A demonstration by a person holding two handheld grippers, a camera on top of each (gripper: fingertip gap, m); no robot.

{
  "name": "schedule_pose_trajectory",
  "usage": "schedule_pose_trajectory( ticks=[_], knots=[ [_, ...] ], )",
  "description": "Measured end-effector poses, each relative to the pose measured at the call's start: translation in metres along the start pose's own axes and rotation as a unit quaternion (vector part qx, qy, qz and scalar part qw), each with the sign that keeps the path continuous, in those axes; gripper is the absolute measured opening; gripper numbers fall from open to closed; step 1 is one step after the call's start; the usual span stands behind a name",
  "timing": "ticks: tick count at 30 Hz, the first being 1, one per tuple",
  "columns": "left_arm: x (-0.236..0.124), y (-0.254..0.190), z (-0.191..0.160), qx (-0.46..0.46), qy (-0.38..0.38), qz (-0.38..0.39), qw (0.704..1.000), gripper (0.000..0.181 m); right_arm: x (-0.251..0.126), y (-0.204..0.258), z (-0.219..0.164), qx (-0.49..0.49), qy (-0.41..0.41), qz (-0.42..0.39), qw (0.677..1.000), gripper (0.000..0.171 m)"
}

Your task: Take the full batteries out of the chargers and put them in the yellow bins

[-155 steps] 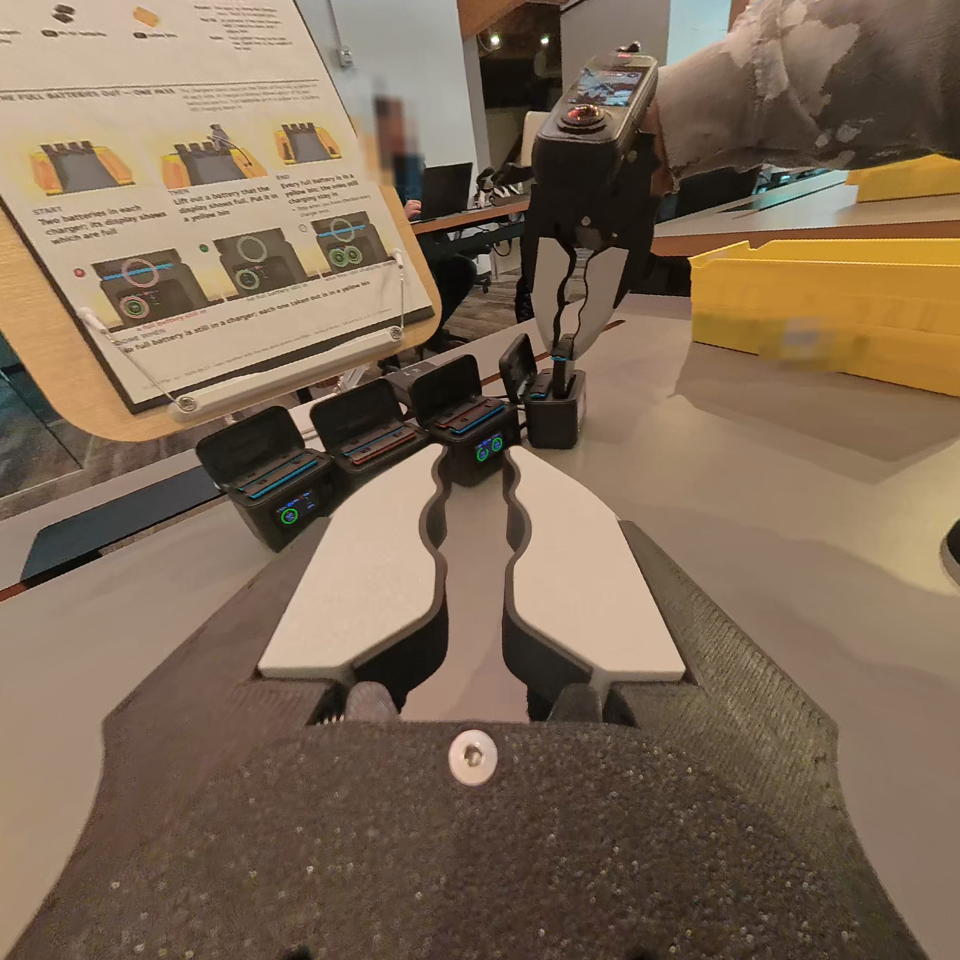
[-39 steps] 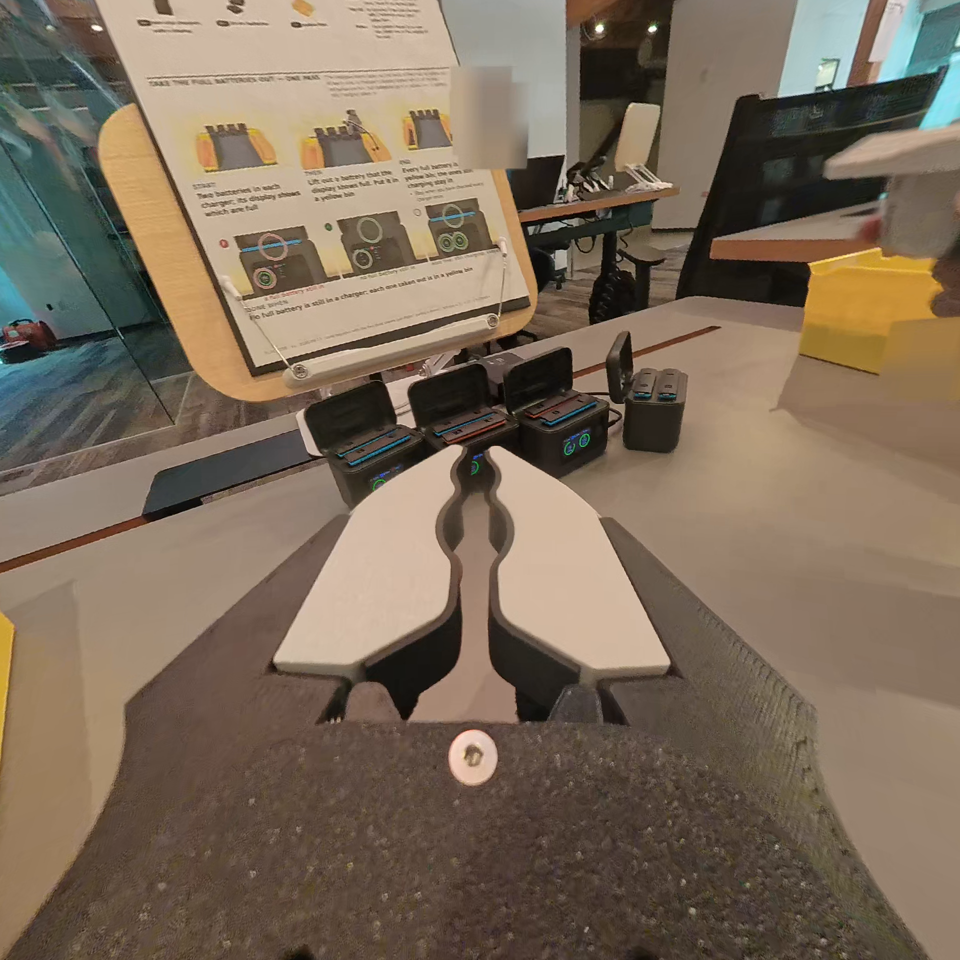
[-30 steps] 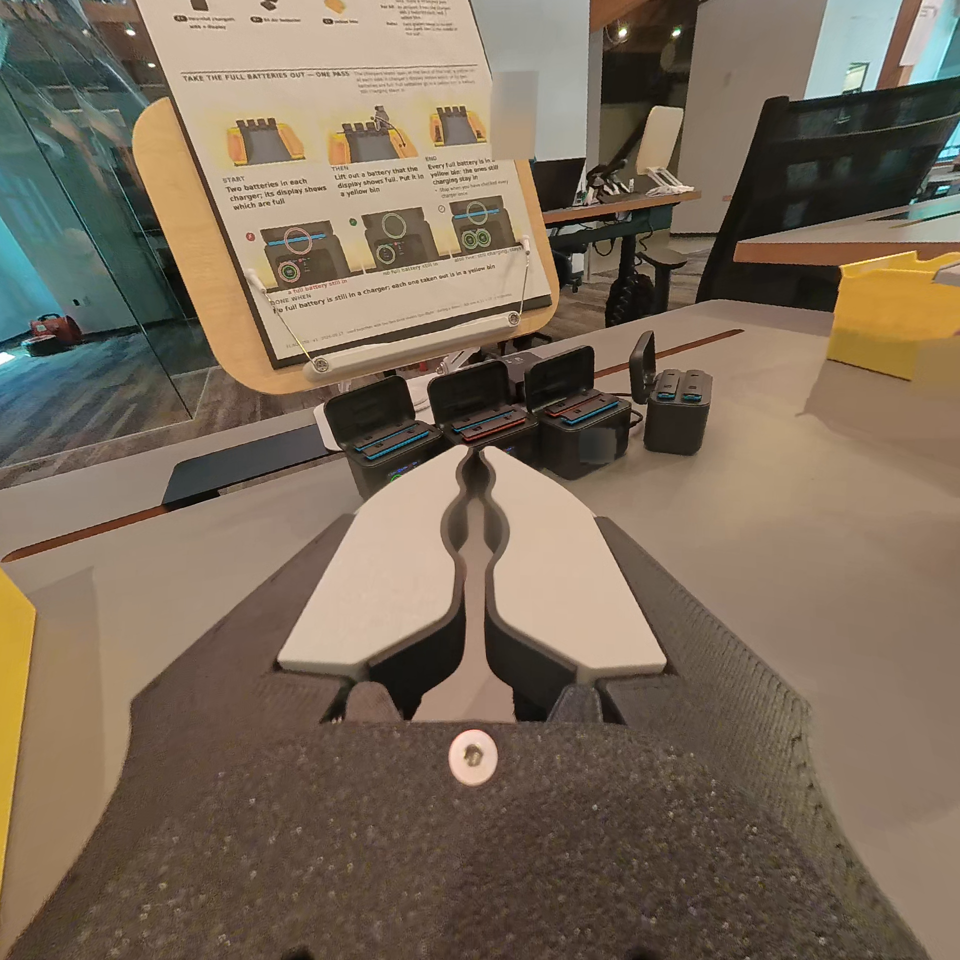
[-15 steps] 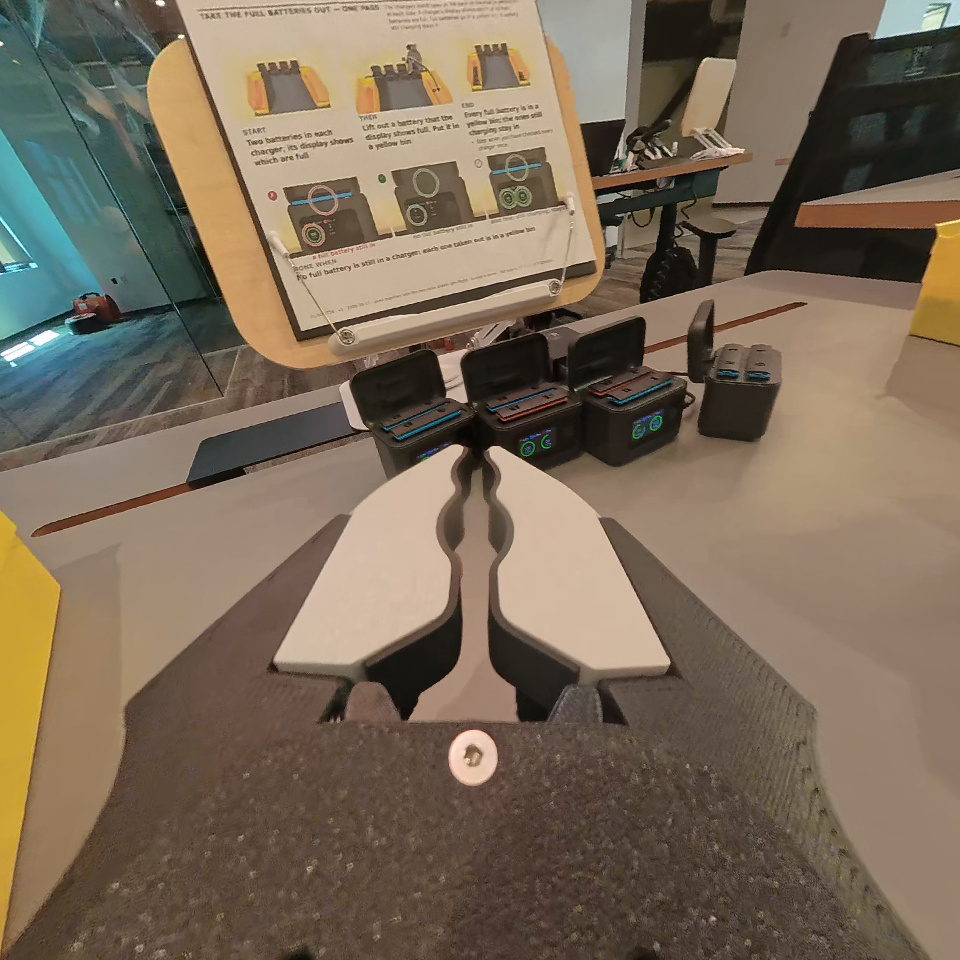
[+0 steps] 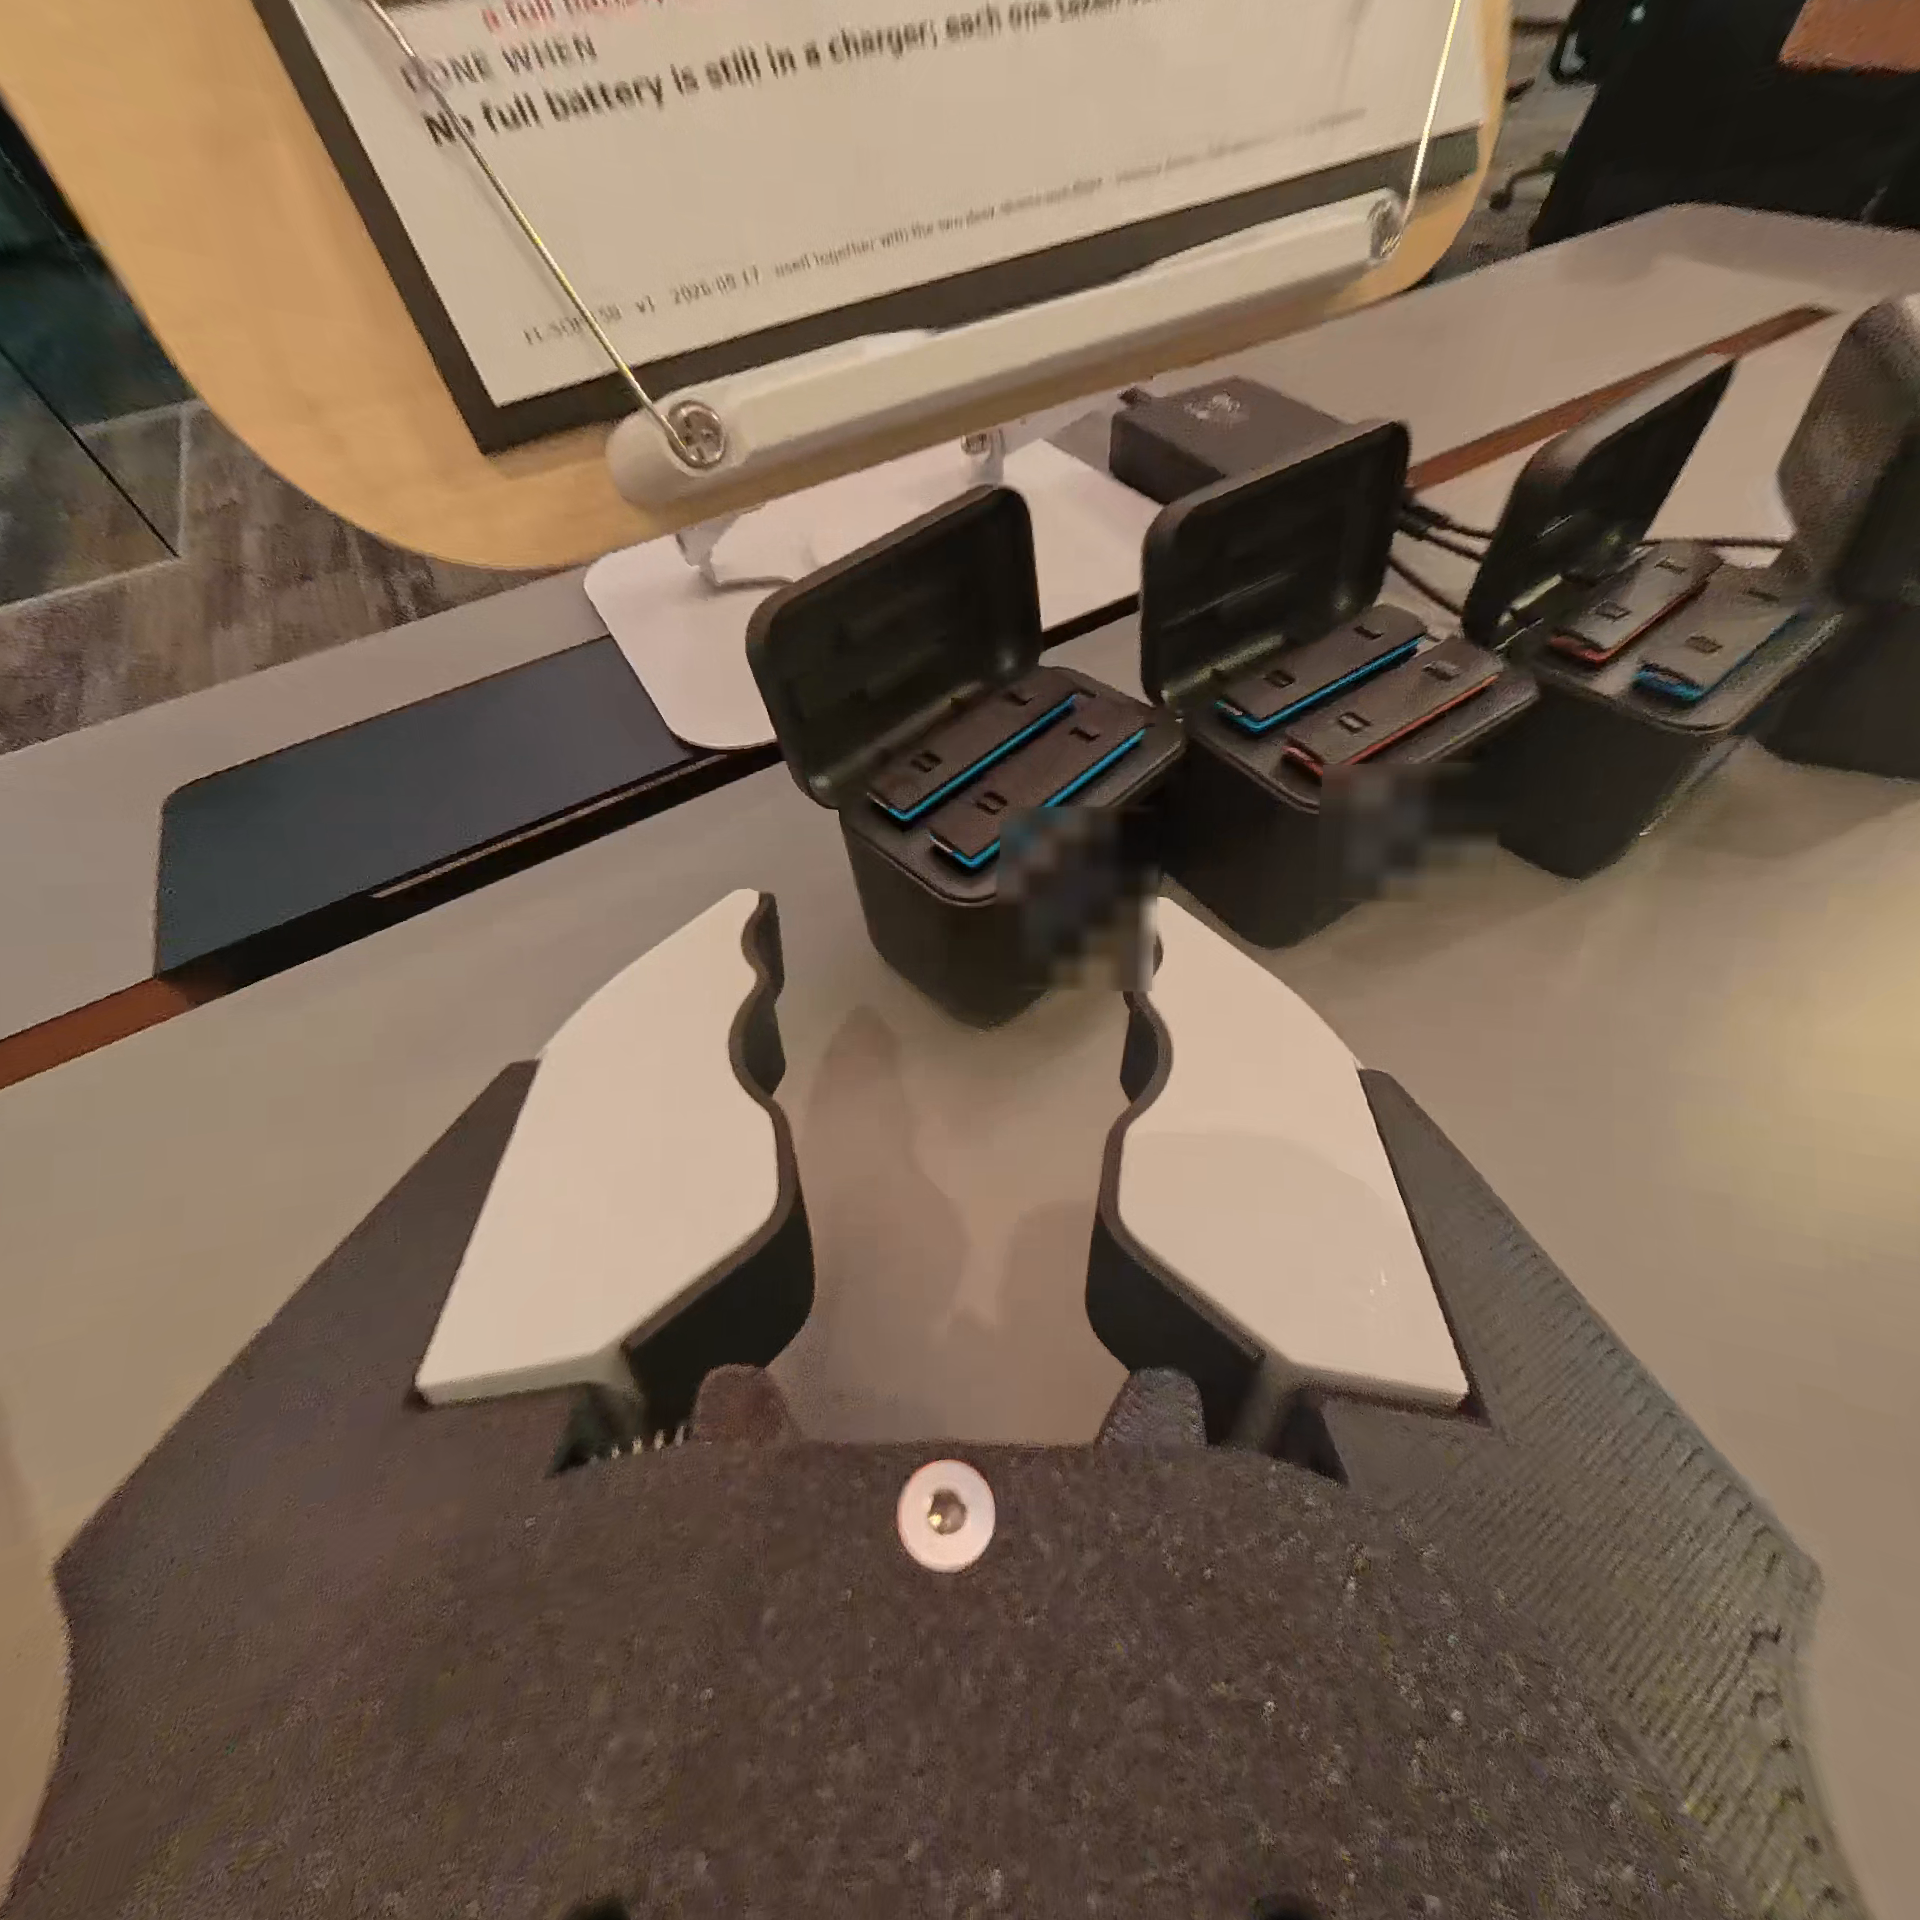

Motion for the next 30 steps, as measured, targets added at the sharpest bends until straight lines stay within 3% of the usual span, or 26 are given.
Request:
schedule_pose_trajectory(
  ticks=[13,20,21,30],
  knots=[
    [0.054,0.008,-0.004,0.042,0.098,-0.141,0.984,0.082,0.003,0.006,-0.005,-0.003,0.013,0.022,1.0,0.0],
    [0.063,0.005,-0.007,0.084,0.121,-0.172,0.974,0.071,0.006,0.013,-0.008,-0.008,0.023,0.04,0.999,0.0],
    [0.062,0.004,-0.007,0.086,0.121,-0.179,0.973,0.062,0.006,0.014,-0.008,-0.009,0.024,0.043,0.999,0.0],
    [0.041,-0.004,-0.016,0.096,0.119,-0.184,0.971,0.057,0.008,0.019,-0.01,-0.015,0.032,0.059,0.998,0.0]
  ],
)
Point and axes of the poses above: each gripper's, where its closed fingertips meet, x out along the fingers, z out of its top, y = z × x across the jaws, the point moved 3 cm from there along -x, back along the fingers, and after that the axes turned 7 degrees about y, right-handed, at the moved point
